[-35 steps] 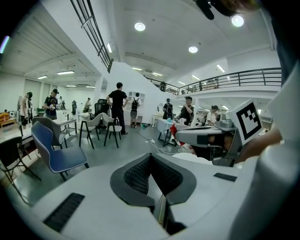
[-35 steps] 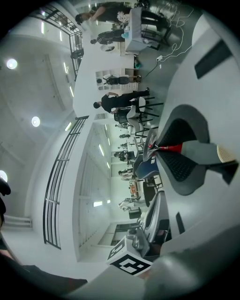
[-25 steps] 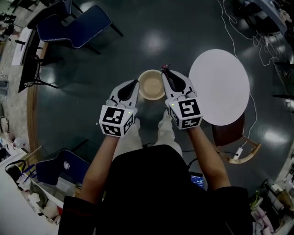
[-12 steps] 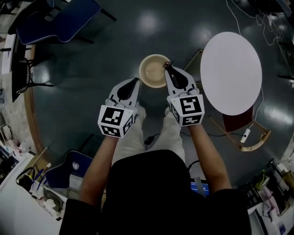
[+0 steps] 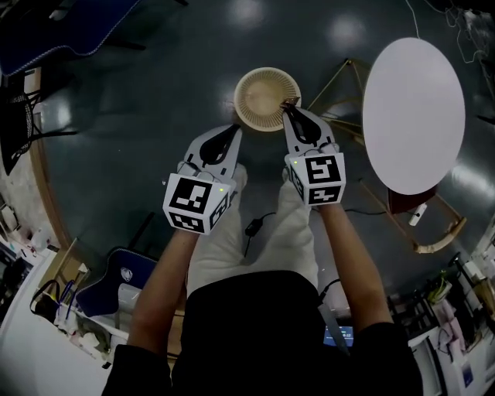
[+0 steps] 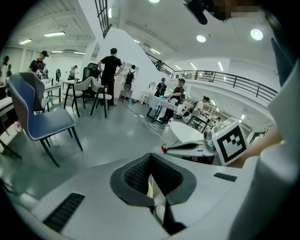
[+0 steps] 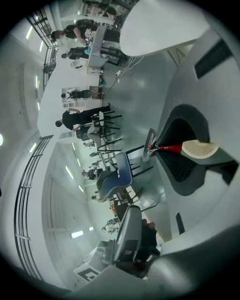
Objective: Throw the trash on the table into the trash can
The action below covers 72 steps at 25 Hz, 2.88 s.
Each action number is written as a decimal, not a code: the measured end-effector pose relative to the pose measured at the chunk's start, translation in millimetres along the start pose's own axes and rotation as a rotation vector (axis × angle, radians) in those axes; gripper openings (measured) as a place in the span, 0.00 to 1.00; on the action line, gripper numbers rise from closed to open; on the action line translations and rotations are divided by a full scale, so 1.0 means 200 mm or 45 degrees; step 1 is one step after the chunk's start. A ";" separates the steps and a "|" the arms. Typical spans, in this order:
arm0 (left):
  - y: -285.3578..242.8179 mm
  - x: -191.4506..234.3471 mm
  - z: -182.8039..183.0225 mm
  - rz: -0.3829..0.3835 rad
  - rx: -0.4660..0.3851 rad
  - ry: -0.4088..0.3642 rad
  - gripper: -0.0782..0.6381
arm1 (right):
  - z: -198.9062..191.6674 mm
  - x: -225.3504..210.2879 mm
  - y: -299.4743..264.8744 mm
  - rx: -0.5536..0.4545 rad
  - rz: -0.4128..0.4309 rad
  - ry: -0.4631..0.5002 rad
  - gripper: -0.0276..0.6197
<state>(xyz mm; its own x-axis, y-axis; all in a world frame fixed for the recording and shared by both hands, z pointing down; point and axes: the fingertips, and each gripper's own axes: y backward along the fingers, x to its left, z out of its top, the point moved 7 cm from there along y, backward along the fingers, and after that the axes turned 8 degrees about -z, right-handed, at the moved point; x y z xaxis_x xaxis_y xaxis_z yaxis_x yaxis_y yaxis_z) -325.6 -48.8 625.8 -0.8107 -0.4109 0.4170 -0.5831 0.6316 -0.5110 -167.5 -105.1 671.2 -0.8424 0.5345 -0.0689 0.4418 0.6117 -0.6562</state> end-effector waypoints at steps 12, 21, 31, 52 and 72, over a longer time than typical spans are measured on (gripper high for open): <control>-0.25 0.25 -0.29 0.044 0.045 0.078 0.13 | -0.33 -0.04 -0.38 0.130 0.012 -0.024 0.12; -0.40 0.47 -0.43 0.085 0.065 0.112 0.13 | -0.52 -0.02 -0.65 0.242 0.048 -0.006 0.12; -0.59 0.58 -0.75 0.039 0.167 0.133 0.13 | -0.93 -0.06 -1.02 0.414 0.089 0.005 0.12; -0.56 0.73 -0.85 0.095 0.199 0.179 0.13 | -1.25 -0.09 -1.28 0.596 0.120 0.184 0.32; -0.45 0.61 -0.71 0.100 0.172 0.147 0.13 | -0.91 -0.07 -0.97 0.483 0.115 0.100 0.27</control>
<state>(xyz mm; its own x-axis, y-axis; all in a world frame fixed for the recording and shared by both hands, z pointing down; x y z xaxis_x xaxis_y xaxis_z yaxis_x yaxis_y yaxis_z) -364.0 -63.1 829.2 -0.8471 -0.2808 0.4511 -0.5262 0.5618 -0.6384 -184.9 -125.3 935.3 -0.7727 0.6283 -0.0909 0.3551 0.3092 -0.8822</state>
